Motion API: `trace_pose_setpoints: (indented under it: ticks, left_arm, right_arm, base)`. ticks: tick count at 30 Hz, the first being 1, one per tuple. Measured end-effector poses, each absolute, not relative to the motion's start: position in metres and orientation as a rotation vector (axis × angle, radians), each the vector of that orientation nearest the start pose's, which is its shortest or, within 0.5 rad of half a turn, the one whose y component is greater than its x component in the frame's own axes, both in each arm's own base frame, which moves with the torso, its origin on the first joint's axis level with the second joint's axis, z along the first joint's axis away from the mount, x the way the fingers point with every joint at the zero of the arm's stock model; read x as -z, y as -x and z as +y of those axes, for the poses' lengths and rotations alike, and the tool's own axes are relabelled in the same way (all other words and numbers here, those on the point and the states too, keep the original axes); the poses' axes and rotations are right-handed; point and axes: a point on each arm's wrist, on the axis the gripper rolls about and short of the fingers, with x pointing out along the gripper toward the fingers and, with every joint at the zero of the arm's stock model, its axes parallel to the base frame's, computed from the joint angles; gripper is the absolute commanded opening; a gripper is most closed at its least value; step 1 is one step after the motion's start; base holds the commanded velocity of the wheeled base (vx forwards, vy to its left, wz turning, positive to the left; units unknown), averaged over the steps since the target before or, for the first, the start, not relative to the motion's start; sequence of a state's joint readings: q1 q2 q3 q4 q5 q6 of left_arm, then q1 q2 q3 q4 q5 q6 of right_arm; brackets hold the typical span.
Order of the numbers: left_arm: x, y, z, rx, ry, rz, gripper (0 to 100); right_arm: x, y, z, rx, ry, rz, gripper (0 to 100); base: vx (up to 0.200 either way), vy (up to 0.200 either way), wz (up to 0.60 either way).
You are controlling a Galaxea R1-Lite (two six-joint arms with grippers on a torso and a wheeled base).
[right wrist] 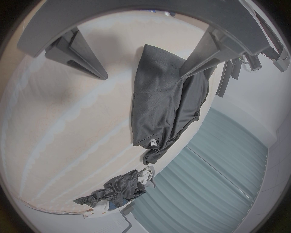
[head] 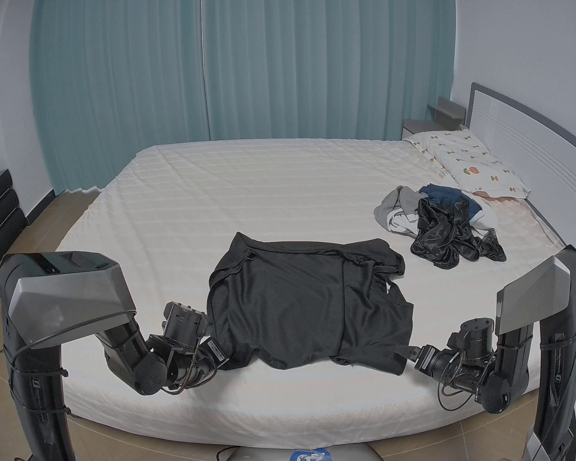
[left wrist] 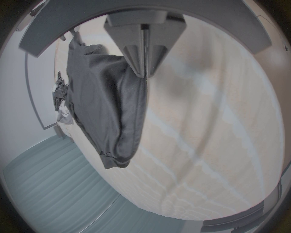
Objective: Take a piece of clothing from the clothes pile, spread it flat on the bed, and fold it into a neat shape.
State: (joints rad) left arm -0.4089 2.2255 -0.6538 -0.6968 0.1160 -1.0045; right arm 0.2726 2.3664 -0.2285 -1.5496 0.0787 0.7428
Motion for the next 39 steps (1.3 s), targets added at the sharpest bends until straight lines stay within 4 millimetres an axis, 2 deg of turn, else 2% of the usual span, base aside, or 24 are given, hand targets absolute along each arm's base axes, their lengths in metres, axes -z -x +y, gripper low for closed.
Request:
trace_pose_setpoints:
  ticks: [10, 15, 20, 28, 29, 39]
  left_arm:
    - [-0.008, -0.287, -0.108, -0.210, 0.608, 0.916, 0]
    - [-0.018, -0.281, -0.094, -0.258, 0.520, 0.938, 0]
    - [-0.030, -0.283, -0.077, -0.300, 0.521, 0.896, 0]
    - [-0.036, -0.286, -0.066, -0.318, 0.522, 0.873, 0]
    - [-0.036, -0.286, -0.066, -0.318, 0.522, 0.873, 0]
    - [-0.034, -0.287, -0.064, -0.321, 0.526, 0.878, 0]
  right_arm:
    - [0.033, -0.252, 0.083, -0.135, -0.649, 0.700, 100]
    - [0.031, -0.264, 0.084, -0.133, -0.677, 0.660, 100]
    - [0.032, -0.277, 0.079, -0.113, -0.698, 0.617, 100]
    - [0.038, -0.296, 0.073, -0.055, -0.700, 0.576, 100]
    - [0.039, -0.297, 0.074, -0.054, -0.698, 0.577, 0]
    - [0.045, -0.296, 0.077, -0.027, -0.675, 0.630, 0]
  base:
    - [0.000, 0.000, 0.00]
    - [0.000, 0.000, 0.00]
    - [0.000, 0.000, 0.00]
    - [0.000, 0.000, 0.00]
    - [0.000, 0.000, 0.00]
    - [0.000, 0.000, 0.00]
